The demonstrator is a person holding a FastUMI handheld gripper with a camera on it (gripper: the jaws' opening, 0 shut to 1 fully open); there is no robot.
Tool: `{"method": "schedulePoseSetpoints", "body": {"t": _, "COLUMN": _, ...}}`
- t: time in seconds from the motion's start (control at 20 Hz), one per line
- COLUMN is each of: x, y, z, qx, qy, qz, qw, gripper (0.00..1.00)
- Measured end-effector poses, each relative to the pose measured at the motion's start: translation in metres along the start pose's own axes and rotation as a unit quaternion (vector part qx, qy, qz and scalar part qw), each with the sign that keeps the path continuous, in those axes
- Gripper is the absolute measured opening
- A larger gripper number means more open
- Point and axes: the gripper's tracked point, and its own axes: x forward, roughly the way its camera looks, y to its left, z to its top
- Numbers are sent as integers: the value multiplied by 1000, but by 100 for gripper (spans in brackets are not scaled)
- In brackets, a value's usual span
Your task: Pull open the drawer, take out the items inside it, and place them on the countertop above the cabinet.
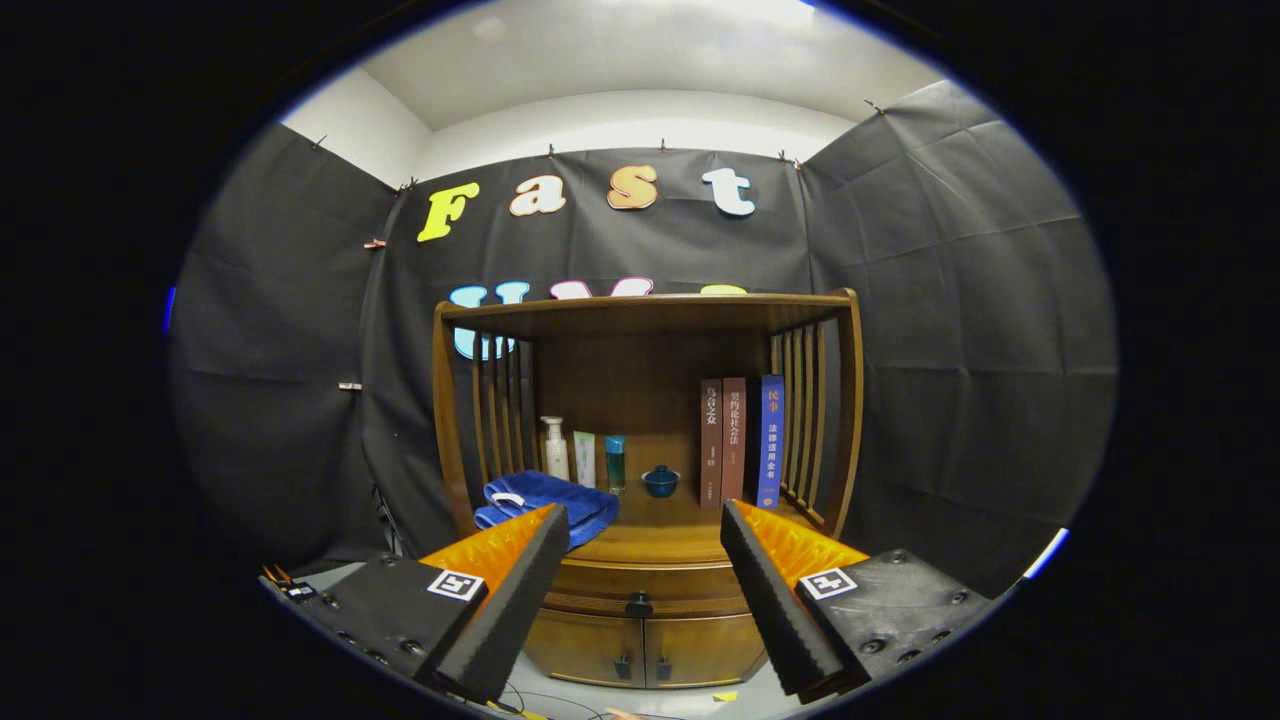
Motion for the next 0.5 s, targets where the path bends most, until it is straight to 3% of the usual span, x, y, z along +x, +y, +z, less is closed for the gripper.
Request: {"method": "schedulePoseSetpoints", "body": {"t": 0.5, "x": 53, "y": 10, "z": -92, "qx": 0, "qy": 81, "qz": 13, "qw": 997, "gripper": 99}}
